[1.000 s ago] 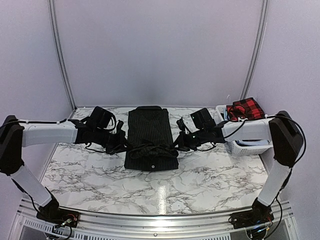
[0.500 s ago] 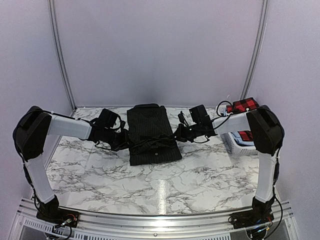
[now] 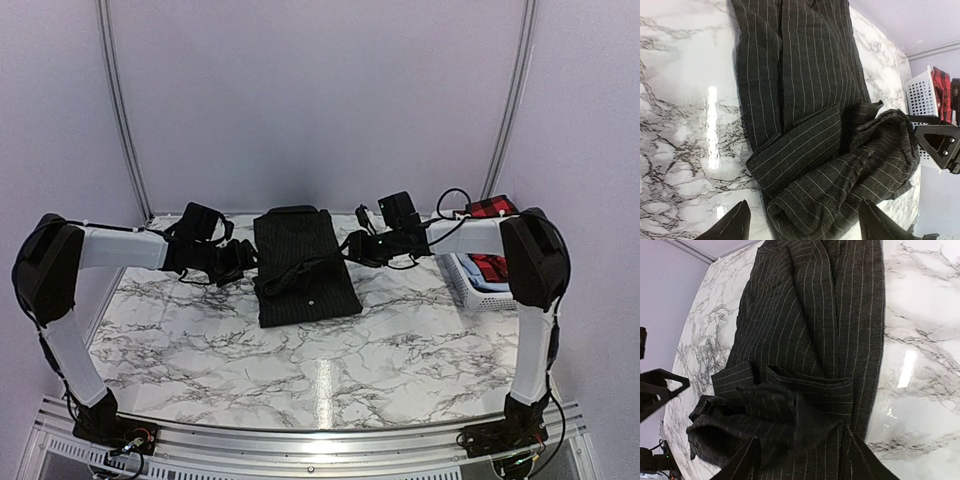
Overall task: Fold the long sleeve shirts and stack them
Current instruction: Fold the rectangle-folded shirt at the center of the board, then move the 2/3-rectangle-folded shirt to the center of the board.
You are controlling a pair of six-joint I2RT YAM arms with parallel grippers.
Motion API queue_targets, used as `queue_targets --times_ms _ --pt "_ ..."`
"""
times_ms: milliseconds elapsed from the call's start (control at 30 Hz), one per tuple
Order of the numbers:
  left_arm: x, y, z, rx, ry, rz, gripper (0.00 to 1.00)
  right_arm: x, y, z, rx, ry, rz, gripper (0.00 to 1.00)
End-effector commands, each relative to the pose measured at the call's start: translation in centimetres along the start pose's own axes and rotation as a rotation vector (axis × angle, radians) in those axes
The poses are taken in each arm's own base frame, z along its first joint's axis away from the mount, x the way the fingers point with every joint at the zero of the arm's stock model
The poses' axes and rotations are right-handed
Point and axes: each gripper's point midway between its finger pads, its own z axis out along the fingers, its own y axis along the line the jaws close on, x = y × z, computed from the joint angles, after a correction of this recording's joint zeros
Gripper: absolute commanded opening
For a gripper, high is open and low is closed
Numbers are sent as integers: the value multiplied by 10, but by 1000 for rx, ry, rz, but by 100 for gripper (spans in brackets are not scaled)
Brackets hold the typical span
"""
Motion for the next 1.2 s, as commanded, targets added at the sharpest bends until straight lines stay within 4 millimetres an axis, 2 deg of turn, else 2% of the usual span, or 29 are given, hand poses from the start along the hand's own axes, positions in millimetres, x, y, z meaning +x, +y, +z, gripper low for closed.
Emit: queue_targets --times_ms 0,100,133,233,333,467,633,733,833,900,1033,1167 --pt "-27 -24 -36 33 -97 94 79 -33 8 -34 67 -82 -76 54" --pt "-23 -28 -44 47 -95 102 79 -35 12 -50 86 -112 -103 54" --pt "-17 -27 -45 51 -82 102 77 -30 12 -53 90 -113 -111 54" --pt "3 -29 -45 66 -40 110 62 -16 26 -57 84 -108 -171 50" --pt "31 -25 -42 47 19 117 43 5 41 -51 97 -76 -255 44" --pt "53 -19 -38 18 55 122 30 30 57 -36 68 -26 -317 38" --pt "68 -16 -24 12 118 138 27 53 56 -15 74 43 -346 33" --pt "69 -12 -9 0 144 153 24 60 57 -6 73 64 -358 31" --pt "59 -18 7 0 150 182 22 69 53 2 85 83 -357 29" --pt "43 -23 18 -12 132 204 20 75 44 8 108 96 -349 29" --pt "-6 -35 33 -24 50 230 19 89 28 13 144 121 -319 28" --pt "-48 -32 48 -62 -13 232 21 103 20 11 159 142 -279 27"
